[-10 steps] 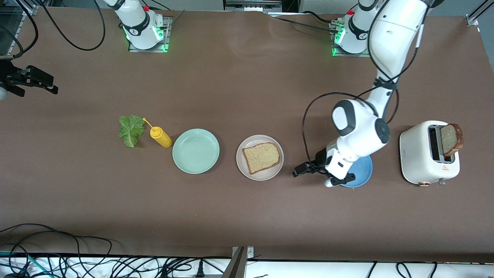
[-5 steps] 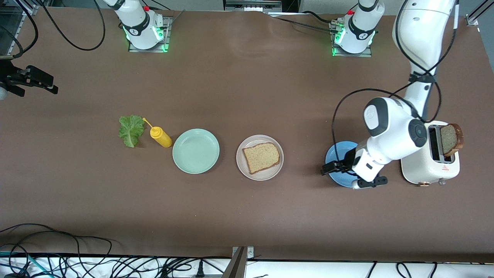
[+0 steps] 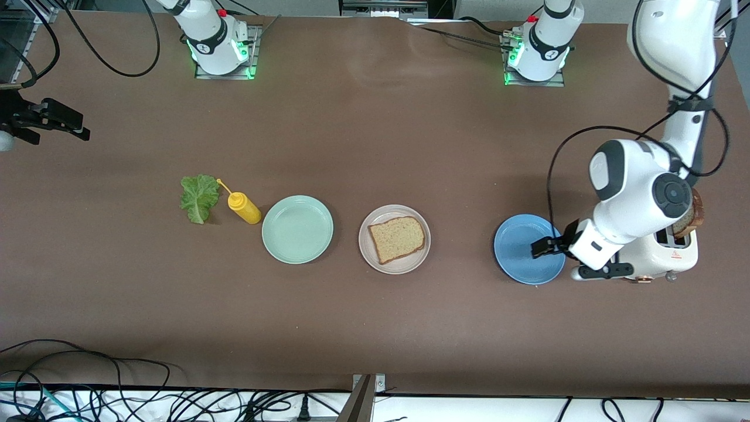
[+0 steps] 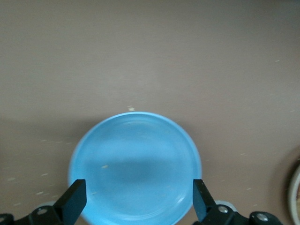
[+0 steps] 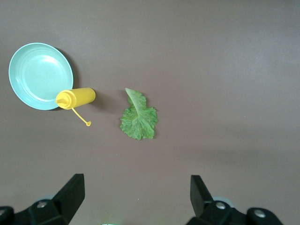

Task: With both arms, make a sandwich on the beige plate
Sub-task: 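Withdraw the left gripper back toward the toaster, then raise the left gripper while the right gripper reaches the lettuce leaf, then grasp the lettuce leaf with the right gripper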

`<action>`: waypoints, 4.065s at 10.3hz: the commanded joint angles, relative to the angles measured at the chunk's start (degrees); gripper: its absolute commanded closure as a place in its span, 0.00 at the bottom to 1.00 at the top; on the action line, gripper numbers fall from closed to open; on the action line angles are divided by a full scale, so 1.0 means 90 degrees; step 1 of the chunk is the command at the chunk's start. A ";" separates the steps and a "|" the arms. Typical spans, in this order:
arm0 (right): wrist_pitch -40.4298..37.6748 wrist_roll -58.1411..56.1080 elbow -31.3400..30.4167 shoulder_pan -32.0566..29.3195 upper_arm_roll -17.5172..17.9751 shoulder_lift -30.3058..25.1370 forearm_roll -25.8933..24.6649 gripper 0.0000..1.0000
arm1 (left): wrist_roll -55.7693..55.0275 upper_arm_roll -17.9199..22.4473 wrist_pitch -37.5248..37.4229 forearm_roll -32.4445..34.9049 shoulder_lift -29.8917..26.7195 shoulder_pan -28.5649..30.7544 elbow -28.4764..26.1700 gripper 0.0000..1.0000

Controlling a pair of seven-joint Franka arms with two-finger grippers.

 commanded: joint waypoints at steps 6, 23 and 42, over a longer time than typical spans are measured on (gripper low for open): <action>0.0121 0.0006 0.0021 -0.0107 -0.0225 0.0347 -0.0092 0.00 | 0.0028 0.0426 -0.1580 0.0855 -0.1710 -0.0001 -0.0546 0.00; 0.4951 0.0794 -0.3201 0.0301 0.0249 0.1614 -0.0053 0.00 | 0.0038 -0.0170 -0.5137 0.0933 -0.2542 0.0331 0.1962 0.00; 0.4910 0.0290 -0.2744 0.0459 -0.0002 0.2174 -0.0463 1.00 | 0.0428 -0.0287 -0.5510 0.0845 -0.2552 0.0614 0.1944 0.00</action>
